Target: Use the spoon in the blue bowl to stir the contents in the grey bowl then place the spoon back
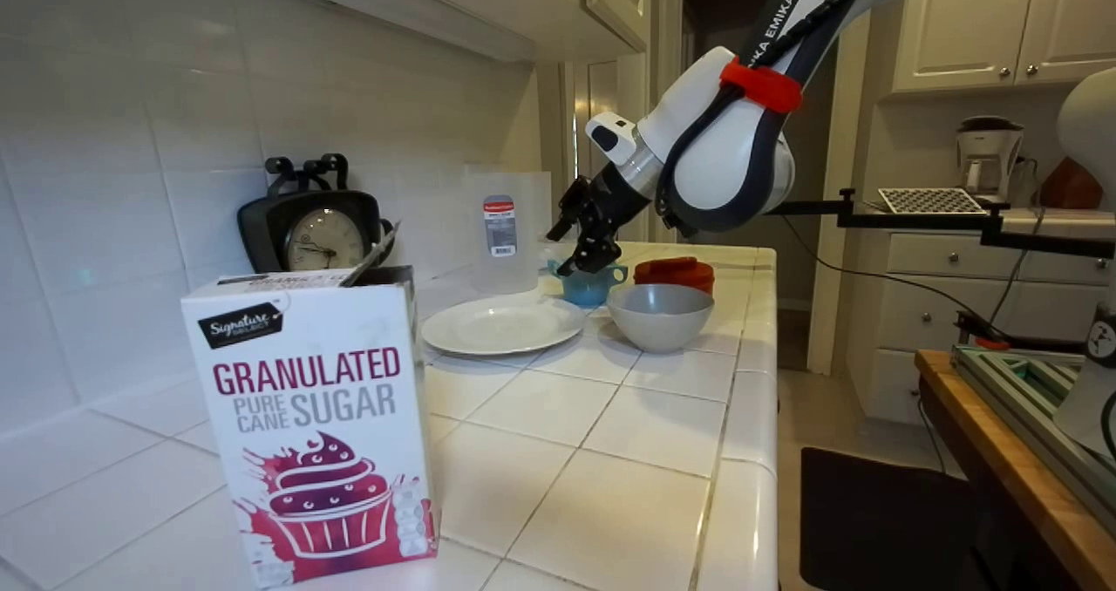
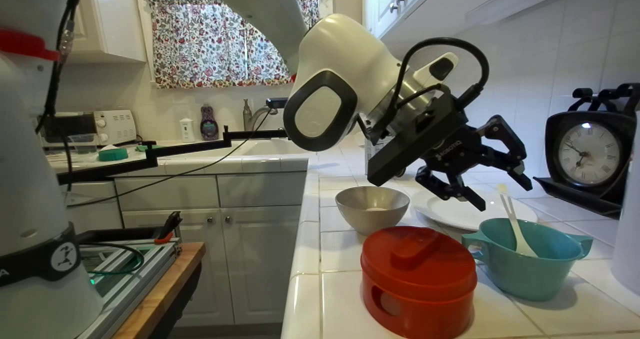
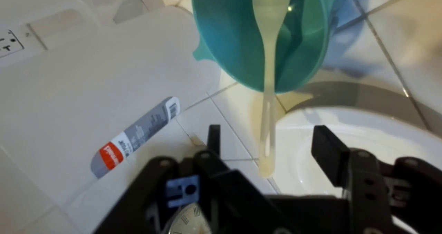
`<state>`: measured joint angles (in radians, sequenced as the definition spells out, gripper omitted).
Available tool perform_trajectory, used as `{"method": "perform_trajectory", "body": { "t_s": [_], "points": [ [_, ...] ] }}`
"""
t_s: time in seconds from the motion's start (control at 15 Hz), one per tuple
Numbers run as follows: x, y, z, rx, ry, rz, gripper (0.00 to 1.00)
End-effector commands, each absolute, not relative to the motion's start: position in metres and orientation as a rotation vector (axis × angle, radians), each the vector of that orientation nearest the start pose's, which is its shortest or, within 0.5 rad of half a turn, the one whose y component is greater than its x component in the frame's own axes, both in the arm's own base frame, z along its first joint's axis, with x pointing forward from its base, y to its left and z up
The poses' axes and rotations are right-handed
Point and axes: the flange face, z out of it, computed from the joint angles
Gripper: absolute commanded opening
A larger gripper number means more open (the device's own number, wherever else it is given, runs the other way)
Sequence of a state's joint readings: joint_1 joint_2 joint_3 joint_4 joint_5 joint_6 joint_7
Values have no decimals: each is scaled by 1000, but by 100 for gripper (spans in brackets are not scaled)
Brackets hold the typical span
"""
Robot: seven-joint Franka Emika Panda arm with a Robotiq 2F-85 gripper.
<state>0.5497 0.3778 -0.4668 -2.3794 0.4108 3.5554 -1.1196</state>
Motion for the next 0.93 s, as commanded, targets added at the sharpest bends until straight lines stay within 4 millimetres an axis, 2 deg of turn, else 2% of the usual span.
{"method": "perform_trajectory", "body": {
  "t_s": [0.0,0.2,0.27,0.33,0.53,0.67,0.87],
  "points": [
    [555,4,284,2084,956,950,68],
    [561,5,284,2069,949,955,61],
    [563,6,283,2064,949,957,48],
    [564,8,282,2059,950,959,44],
    [566,11,281,2050,950,959,15],
    [567,13,281,2044,952,959,0],
    [567,15,283,2039,949,959,0]
  ]
}}
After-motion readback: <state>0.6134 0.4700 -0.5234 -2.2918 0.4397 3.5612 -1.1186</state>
